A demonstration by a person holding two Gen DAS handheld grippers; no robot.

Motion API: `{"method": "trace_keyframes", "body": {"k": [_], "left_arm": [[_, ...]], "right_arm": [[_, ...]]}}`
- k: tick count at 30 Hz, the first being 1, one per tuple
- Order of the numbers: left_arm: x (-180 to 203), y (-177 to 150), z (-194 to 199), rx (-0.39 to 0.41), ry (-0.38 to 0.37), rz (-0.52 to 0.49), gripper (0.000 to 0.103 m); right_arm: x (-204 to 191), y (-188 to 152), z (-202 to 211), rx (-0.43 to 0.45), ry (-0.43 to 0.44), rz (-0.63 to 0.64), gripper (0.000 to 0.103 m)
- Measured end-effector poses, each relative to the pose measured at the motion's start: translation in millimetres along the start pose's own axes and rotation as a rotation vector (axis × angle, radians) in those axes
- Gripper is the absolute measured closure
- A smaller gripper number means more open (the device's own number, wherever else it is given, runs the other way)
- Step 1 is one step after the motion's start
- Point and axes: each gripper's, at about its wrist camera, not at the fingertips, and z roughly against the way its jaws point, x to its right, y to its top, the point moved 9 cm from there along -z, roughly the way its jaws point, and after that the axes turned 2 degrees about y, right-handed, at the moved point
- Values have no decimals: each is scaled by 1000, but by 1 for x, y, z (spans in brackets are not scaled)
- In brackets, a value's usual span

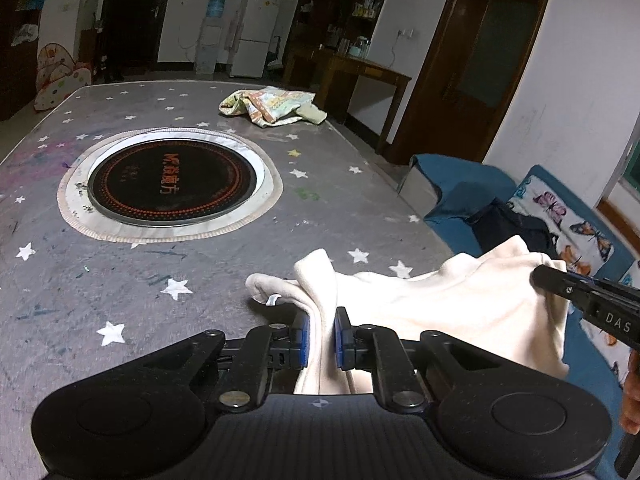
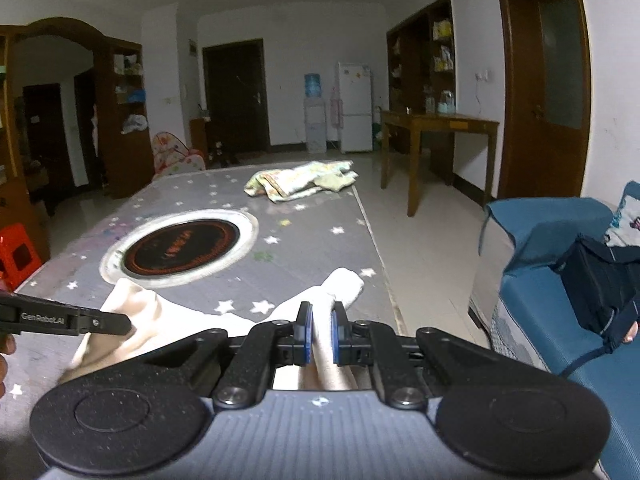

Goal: Fold clothes
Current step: 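Lift the hem with both grippers and fold it over toward the collar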

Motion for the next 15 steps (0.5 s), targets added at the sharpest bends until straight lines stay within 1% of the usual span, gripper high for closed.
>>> {"method": "trace_keyframes", "body": {"k": [12, 15], "left_arm": [[-12, -8, -26, -44, 61, -27, 89], [-16, -10, -30, -55, 69, -24, 87]], "right_arm": [[26, -24, -31, -85, -54, -42, 95], [30, -30, -36, -105, -63, -46, 94]]}}
